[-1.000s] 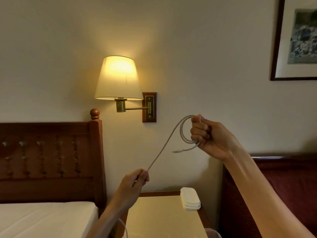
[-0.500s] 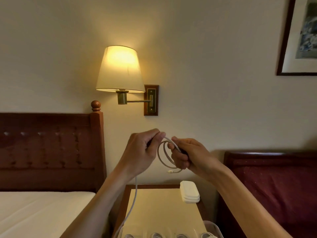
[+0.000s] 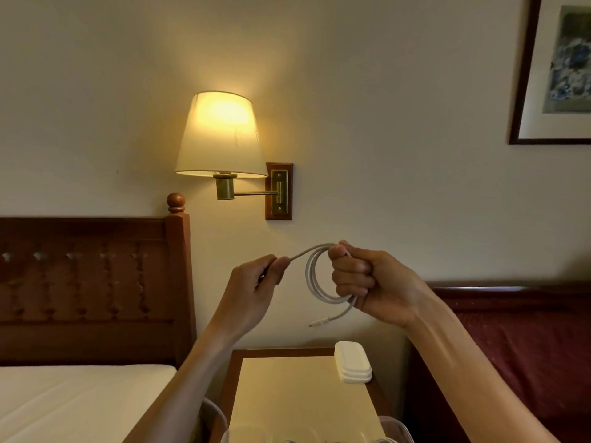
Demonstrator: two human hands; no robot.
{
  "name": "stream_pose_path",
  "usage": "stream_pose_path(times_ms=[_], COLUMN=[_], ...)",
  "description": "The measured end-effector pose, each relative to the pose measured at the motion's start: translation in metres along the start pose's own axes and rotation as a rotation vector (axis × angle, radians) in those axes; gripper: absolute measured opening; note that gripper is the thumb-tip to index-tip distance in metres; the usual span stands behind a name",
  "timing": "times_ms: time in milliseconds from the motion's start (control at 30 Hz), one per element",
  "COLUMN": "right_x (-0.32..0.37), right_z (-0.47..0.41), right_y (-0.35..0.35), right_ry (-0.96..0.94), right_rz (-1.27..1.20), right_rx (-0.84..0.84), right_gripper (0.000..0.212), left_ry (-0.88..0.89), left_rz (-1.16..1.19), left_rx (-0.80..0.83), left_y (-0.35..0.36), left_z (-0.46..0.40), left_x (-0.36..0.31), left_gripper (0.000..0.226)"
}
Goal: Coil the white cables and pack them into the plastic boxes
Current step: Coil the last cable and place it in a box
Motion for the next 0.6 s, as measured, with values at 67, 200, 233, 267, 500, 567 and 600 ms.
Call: stream_pose_path(times_ms=[67, 200, 233, 267, 500, 567, 600], right_x=[0.012, 0.051, 0.059, 0.064, 0.040, 0.032, 0.029], right_z=[0.003, 0.014, 0.017, 0.018, 0.004, 0.003, 0.003], right_y=[-0.002, -0.014, -0.017, -0.021, -0.015, -0.010, -0.007], right_ry=[-0.032, -0.209, -0.249, -0.283, -0.329, -0.313, -0.310], right_rz=[-0.054, -0.028, 0.017, 0.076, 0.918, 1.074, 1.139], right_rx=[0.015, -0.103, -0.165, -0.233, -0.473, -0.472, -0.467], right_gripper=[0.025, 0.033, 0.032, 0.032, 0.033, 0.033, 0.033], left_ry=[-0.023, -0.092, -0.103, -0.101, 0.188, 0.294, 0.347], left_rz=[-0.029, -0.128, -0.159, -0.198, -0.341, -0.302, -0.317], left_rx=[0.034, 0.124, 0.151, 0.205, 0.528, 0.399, 0.337], left_y=[-0.002, -0.002, -0.001, 0.005, 0.056, 0.041, 0.033], left_z=[0.009, 0.034, 0.039, 0.043, 0.029, 0.013, 0.007], left_x=[0.018, 0.045, 0.047, 0.043, -0.061, -0.080, -0.085], left_gripper=[0.041, 0.033, 0.032, 0.033, 0.036, 0.032, 0.031])
Point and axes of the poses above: each hand's wrist, its own z-axis away from the middle knuckle, its own y-axis out of the palm, x = y × z, the point moved 10 cm from there along -z, towards the middle knuckle, and after that the axes turned 6 degrees about y, right-handed, at the moved point
